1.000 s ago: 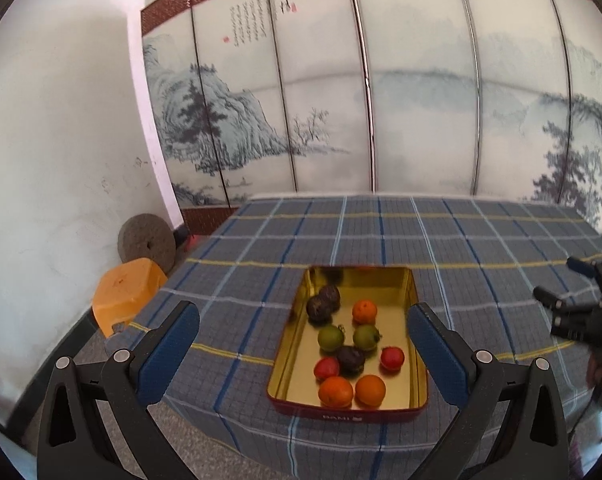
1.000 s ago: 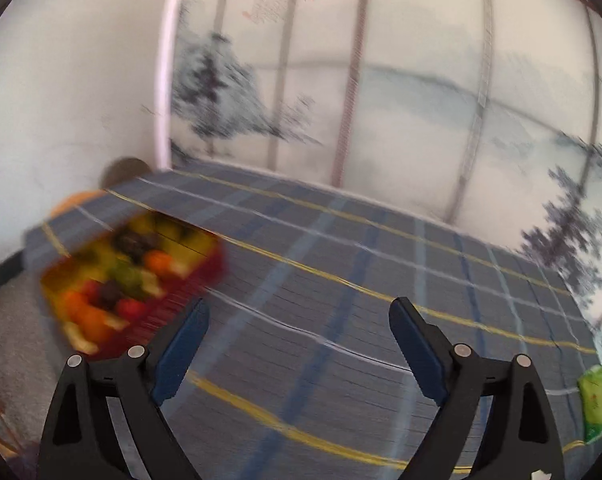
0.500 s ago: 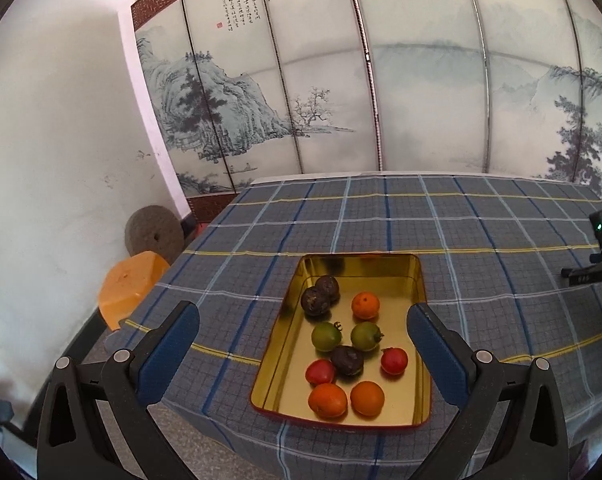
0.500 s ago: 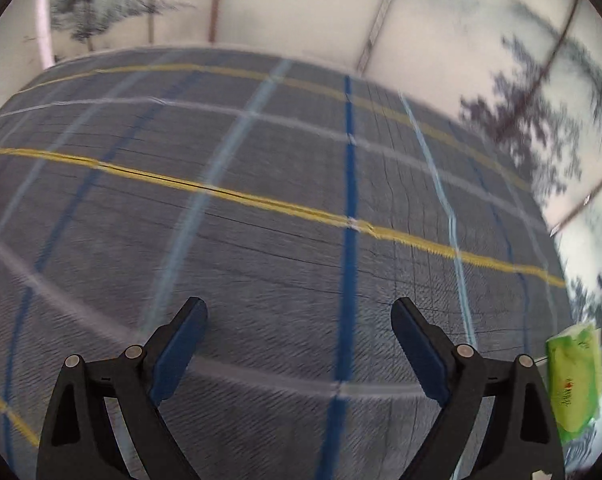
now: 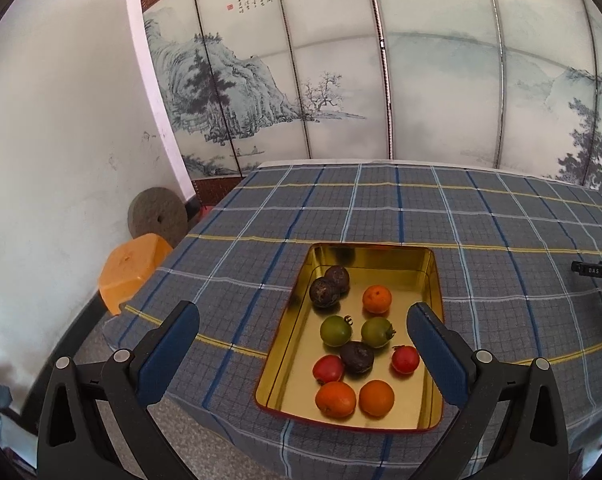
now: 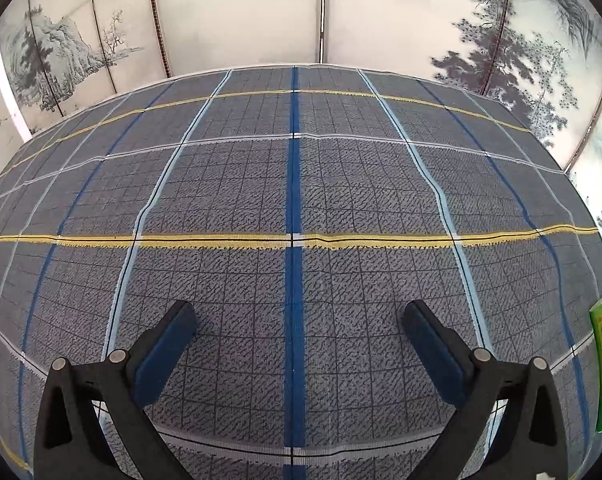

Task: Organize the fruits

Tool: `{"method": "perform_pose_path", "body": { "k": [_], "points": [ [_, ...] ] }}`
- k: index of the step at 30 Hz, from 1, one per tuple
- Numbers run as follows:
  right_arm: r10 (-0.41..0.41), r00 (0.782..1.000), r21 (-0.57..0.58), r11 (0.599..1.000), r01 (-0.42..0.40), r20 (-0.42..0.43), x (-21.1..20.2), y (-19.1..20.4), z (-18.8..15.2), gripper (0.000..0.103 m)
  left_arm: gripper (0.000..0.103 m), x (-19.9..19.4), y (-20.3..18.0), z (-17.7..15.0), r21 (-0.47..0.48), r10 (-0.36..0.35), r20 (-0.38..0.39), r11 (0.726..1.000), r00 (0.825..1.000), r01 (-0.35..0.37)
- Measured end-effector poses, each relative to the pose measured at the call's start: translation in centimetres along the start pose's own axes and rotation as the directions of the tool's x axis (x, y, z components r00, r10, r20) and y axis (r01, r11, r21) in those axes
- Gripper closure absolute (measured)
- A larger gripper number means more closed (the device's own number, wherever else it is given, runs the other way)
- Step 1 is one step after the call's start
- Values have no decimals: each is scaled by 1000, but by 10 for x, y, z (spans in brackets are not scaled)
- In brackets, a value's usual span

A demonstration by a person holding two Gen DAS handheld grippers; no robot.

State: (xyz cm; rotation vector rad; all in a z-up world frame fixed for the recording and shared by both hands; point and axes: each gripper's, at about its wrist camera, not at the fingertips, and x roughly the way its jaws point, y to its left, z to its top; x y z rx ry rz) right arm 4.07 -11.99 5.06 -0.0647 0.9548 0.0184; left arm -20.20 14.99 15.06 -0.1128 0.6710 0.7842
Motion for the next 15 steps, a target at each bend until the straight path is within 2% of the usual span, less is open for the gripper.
{"method": "perform_pose_path", "body": {
  "k": [11, 15],
  "points": [
    [0, 1000, 0, 1000, 0, 0, 0, 0, 0, 0, 0, -5, 17, -12, -7, -16, -31, 1000, 999, 16],
    [0, 1000, 0, 1000, 0, 0, 0, 0, 0, 0, 0, -7, 30, -14, -5, 9, -56, 1000, 998, -10]
  ]
}}
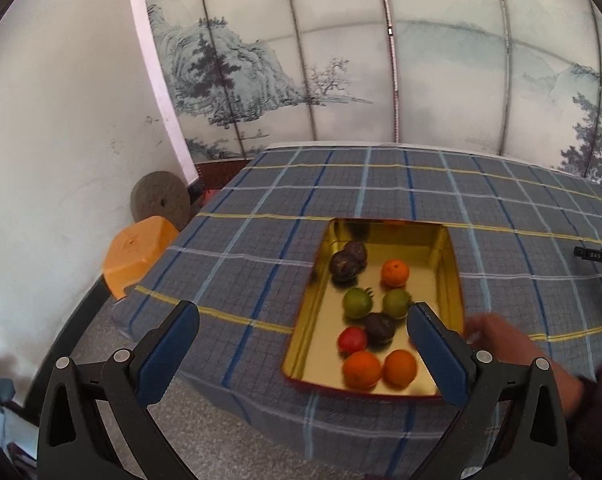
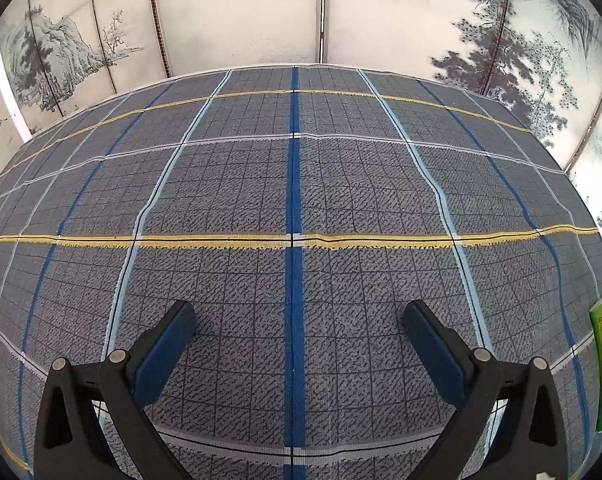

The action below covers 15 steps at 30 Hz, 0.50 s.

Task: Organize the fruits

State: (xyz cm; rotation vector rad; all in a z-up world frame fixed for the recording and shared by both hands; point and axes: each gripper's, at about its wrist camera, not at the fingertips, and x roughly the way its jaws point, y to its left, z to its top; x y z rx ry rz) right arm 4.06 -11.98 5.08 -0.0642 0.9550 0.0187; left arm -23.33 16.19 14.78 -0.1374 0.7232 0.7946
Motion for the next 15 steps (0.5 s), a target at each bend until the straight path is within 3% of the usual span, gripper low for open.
{"method": "perform_pose_path", "body": {
  "k": [10, 15],
  "points": [
    [0, 1000, 0, 1000, 0, 0, 0, 0, 0, 0, 0, -10, 12, -6, 3, 40, 64, 999, 997, -40],
    [0, 1000, 0, 1000, 0, 0, 0, 0, 0, 0, 0, 1, 1, -10, 11, -13, 31, 1000, 999, 12]
  ]
}}
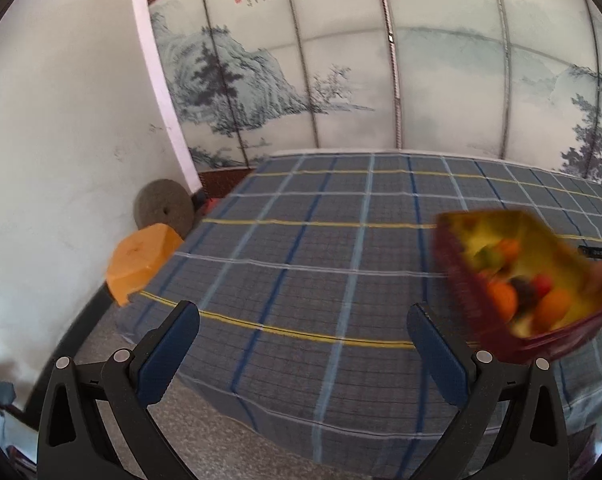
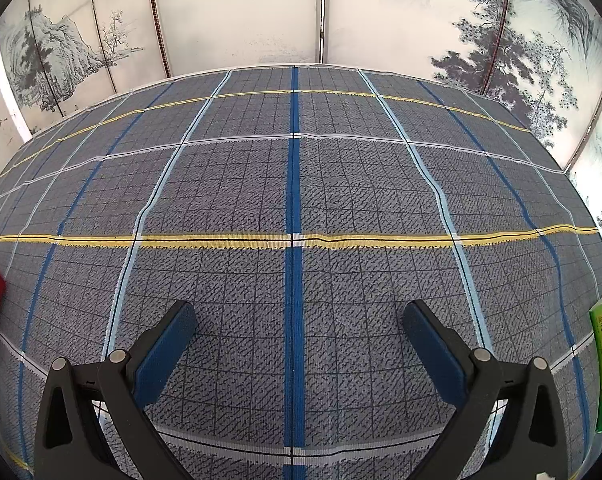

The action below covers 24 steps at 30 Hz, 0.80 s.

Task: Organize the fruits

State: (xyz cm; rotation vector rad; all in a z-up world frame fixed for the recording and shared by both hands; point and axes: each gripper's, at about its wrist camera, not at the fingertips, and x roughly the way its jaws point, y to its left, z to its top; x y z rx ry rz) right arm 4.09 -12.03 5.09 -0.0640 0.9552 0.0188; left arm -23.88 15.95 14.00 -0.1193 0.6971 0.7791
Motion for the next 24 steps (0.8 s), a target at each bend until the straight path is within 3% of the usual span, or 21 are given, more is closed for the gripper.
{"method": "perform_pose_path", "body": {
  "k": [11, 20, 24],
  "points": [
    [0, 1000, 0, 1000, 0, 0, 0, 0, 0, 0, 0, 11, -33, -9, 55, -46, -29, 997, 999, 47],
    [0, 1000, 0, 1000, 0, 0, 2, 0, 1, 0, 0, 35, -25, -21, -2, -52, -103, 999, 993, 52],
    [0, 1000, 0, 1000, 0, 1, 2, -1, 1, 0, 0, 40, -15, -27, -13, -33, -101, 999, 994, 31]
  ]
}}
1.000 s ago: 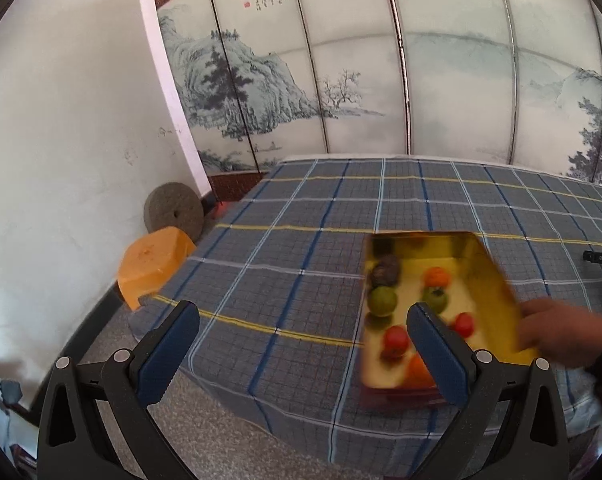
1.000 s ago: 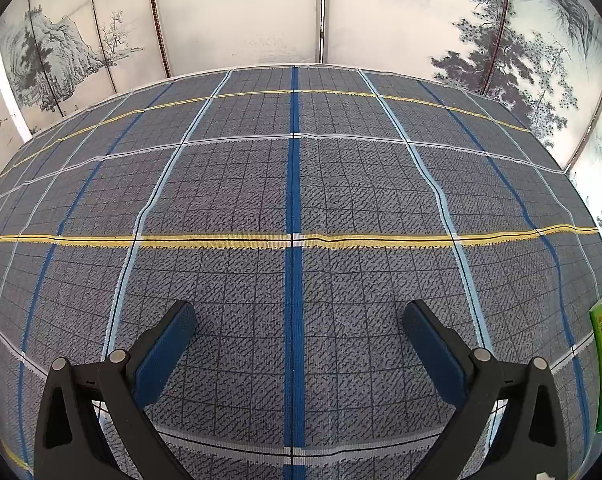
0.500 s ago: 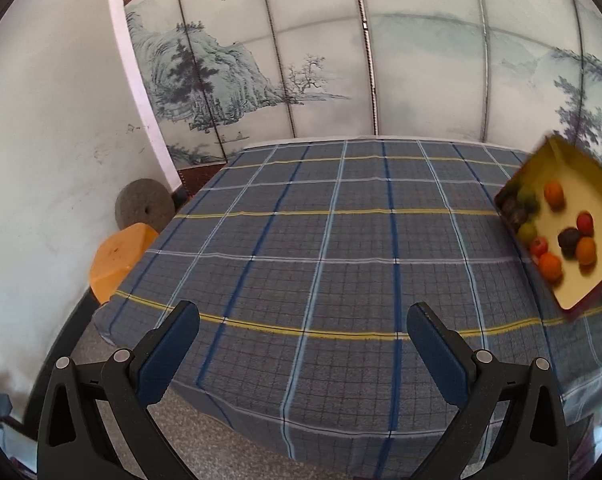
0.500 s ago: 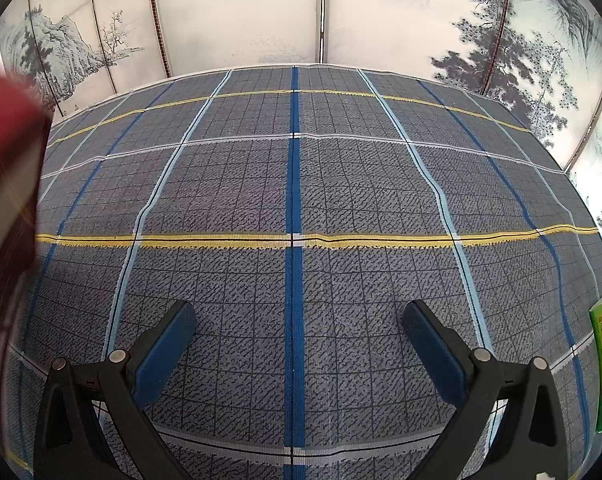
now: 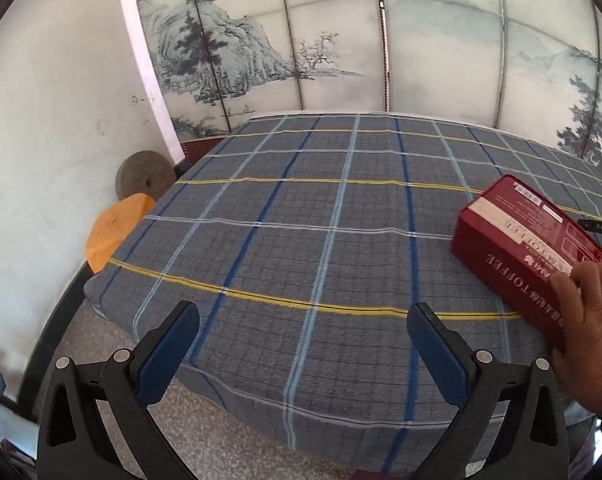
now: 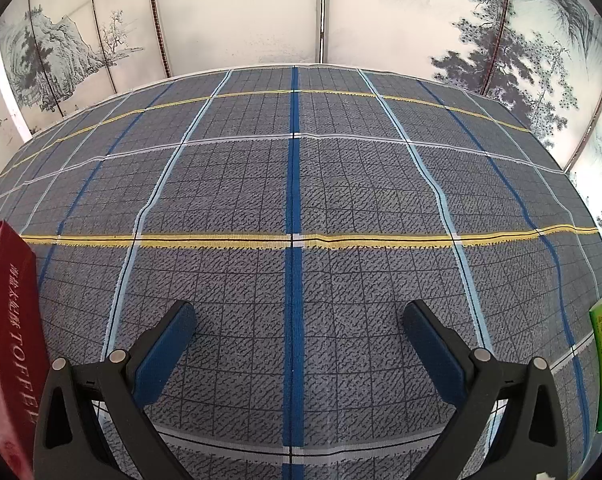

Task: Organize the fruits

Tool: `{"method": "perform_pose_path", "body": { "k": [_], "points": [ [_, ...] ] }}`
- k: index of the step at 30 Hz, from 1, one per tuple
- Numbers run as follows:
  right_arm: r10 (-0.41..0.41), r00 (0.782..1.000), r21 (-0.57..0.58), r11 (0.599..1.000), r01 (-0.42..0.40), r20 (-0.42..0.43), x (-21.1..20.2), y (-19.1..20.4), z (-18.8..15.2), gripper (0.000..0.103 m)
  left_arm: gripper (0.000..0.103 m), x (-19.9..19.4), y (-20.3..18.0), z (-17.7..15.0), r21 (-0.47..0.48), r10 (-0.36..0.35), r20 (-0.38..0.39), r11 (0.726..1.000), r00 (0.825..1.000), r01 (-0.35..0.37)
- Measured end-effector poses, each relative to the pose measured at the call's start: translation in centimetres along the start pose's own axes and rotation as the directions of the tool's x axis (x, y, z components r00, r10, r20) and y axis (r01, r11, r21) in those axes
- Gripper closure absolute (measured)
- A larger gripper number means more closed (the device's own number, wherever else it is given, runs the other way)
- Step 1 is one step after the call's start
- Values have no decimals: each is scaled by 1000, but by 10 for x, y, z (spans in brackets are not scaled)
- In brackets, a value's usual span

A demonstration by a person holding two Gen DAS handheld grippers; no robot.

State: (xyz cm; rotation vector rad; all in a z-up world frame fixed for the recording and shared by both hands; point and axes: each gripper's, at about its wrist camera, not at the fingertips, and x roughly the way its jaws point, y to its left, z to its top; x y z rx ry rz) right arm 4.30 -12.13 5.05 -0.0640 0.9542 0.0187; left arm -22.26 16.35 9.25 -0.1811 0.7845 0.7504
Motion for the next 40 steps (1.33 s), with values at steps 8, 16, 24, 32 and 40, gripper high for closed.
{"method": "perform_pose_path", "body": {
  "k": [8, 16, 24, 32, 40],
  "points": [
    [0, 1000, 0, 1000, 0, 0, 0, 0, 0, 0, 0, 10, 20, -9, -55, 28, -15, 998, 1000, -28],
    [0, 1000, 0, 1000, 0, -1, -1, 0, 0, 0, 0, -10, 33, -8, -82, 49, 70, 996, 996, -44],
    [1, 1000, 1, 1000, -1, -3, -1, 0, 1, 0, 0, -79, 58, -23, -83, 15, 219, 997, 976, 3],
    [1, 1000, 0, 1000, -1, -3, -1, 0, 1, 0, 0, -77, 48, -31, -7, 34, 168, 999, 985, -33],
    [1, 1000, 0, 1000, -1, -2, -1, 0, 1, 0, 0, -49, 5, -11, 37, -75, 99, 997, 992, 72]
  ]
}}
